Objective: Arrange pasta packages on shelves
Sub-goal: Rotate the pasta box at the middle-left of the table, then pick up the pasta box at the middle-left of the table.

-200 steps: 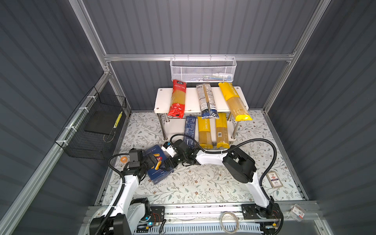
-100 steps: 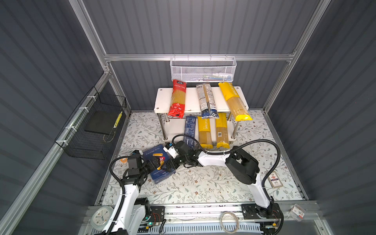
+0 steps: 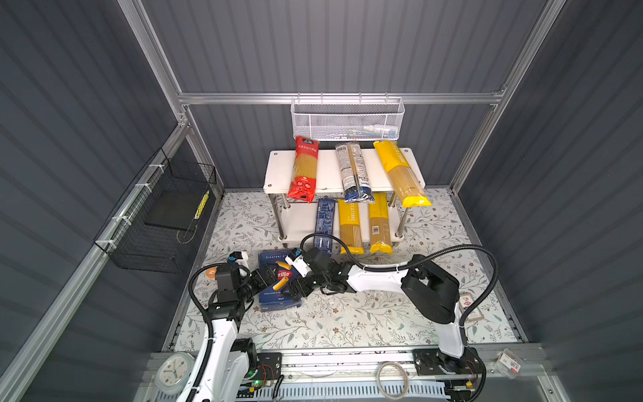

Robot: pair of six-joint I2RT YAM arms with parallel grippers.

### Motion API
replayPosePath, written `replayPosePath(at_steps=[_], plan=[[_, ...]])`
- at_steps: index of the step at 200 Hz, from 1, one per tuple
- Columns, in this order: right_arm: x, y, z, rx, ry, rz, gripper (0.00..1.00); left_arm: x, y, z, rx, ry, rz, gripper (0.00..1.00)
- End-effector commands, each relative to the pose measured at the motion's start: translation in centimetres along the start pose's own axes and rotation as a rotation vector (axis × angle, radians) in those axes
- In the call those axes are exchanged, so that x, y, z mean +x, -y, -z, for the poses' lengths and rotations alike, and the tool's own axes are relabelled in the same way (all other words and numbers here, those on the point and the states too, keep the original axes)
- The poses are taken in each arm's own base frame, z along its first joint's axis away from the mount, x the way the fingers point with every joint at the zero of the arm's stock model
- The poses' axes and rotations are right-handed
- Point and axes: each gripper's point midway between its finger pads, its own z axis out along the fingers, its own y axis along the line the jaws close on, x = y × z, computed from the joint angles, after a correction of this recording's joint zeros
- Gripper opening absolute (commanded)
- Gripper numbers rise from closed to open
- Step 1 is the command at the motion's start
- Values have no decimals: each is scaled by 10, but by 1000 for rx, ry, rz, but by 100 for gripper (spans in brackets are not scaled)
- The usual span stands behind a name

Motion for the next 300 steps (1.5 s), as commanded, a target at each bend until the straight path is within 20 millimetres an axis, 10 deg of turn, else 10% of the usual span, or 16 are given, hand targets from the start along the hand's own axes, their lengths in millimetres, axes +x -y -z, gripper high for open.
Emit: replayPosePath(at_steps=[1,75,214,300], plan=[[-38,-49,16,-115,139,91,94,-2,49,9,227,-28,-4,99],[-6,-13,28,62,51,-145,99,17,-33,-9,-220,-180,58,99],[-1,42,-14,16,8,-444,97,39,-29,-18,-86,-163,53,99],[-5,35,-17,-28,6,-459,82,36,-14,-24,-1,-185,52,61]])
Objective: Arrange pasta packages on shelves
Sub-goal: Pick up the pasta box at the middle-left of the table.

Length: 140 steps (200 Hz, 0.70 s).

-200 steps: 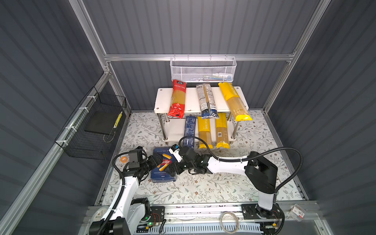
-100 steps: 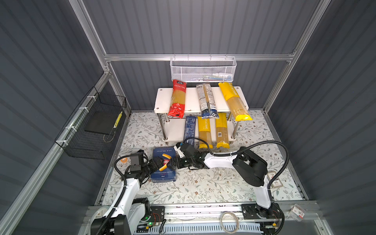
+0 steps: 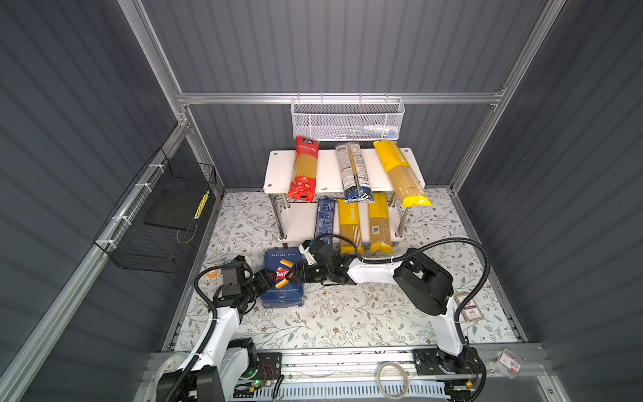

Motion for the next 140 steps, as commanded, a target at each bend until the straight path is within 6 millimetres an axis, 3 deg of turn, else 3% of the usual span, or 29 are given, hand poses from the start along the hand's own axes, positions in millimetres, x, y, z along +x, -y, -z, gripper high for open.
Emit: replayPosePath(at_steps=[1,58,102,140], plan=[[9,-12,-4,-35,-22,12,81,12,24,2,124,-67,-27,61],[-2,-40,13,-97,28,68,65,11,52,20,263,-41,-88,54],[-7,-64,27,-137,52,99,63,4,77,35,354,-21,-125,54],[-12,-83,42,-161,81,133,60,6,86,36,389,-33,-127,53]])
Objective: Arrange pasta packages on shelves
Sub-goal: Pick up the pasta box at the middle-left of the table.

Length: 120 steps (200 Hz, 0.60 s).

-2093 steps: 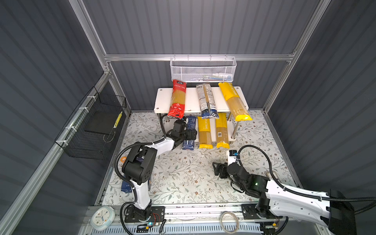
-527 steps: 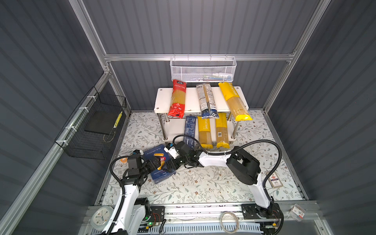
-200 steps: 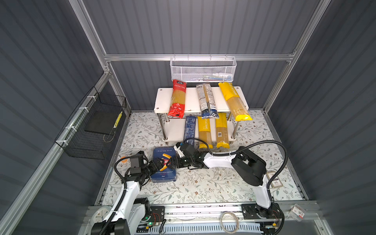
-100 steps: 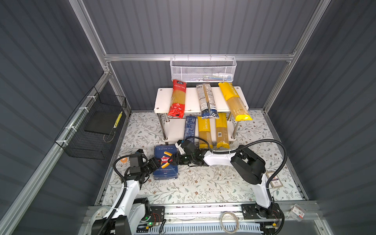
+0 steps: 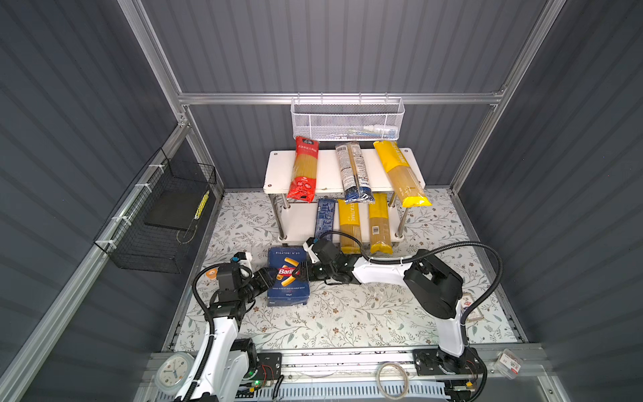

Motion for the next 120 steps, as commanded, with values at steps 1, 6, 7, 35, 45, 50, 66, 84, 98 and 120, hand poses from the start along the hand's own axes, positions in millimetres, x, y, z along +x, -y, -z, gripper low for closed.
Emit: replayPosePath(at_steps=[1,6,7,35,45,50,66,84,98,120], plan=[[-7,-79,22,-216,45,119,60,8,49,5,216,-74,-48,53],[-8,-81,24,-220,49,124,60,9,49,4,218,-76,-49,53],[-8,-81,24,-218,49,124,60,9,50,4,220,-79,-48,53],[-10,-90,35,-234,60,140,60,15,57,-3,231,-95,-63,53],[-15,-89,37,-211,91,145,59,18,62,-5,232,-103,-80,53],[-15,-90,39,-212,90,148,59,19,64,-6,233,-107,-88,53],[-16,-91,42,-209,99,152,59,21,71,-9,244,-115,-103,53],[-17,-95,46,-212,108,163,58,21,75,-10,255,-118,-104,52],[-19,-99,50,-212,117,177,58,19,77,-8,256,-114,-120,52],[-21,-105,57,-213,132,192,58,19,80,-2,254,-108,-130,52]])
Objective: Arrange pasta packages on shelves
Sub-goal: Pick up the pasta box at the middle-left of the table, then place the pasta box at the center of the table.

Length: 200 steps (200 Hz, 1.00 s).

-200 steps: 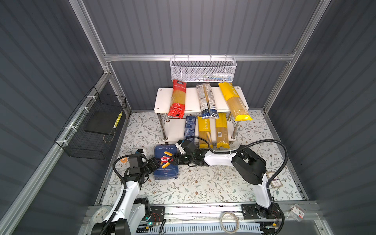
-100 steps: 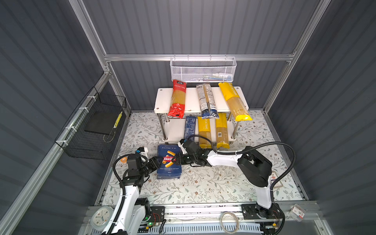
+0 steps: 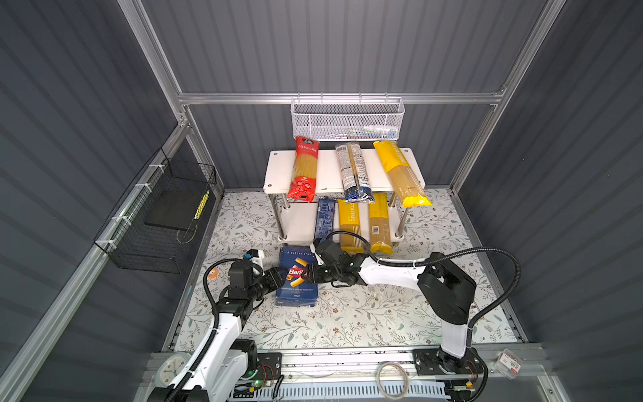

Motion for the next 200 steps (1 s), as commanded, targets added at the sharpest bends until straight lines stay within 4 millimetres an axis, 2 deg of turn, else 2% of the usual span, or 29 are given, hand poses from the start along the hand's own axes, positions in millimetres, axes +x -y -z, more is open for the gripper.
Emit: replayPosePath(at_steps=[1,63,78,130,167,200], plan=[[-32,-113,45,-339,149,153,58,-2,58,13,216,-45,-68,52],[-43,-131,63,-343,193,206,56,-19,83,26,284,-1,-96,52],[-45,-132,65,-338,196,204,56,-19,82,24,283,-8,-91,52],[-29,-118,56,-306,152,180,56,4,66,17,269,-58,-30,52],[-12,-90,49,-237,121,147,59,16,31,18,73,-88,-43,54],[-4,-75,40,-208,101,126,65,28,5,-1,-15,-154,38,57]])
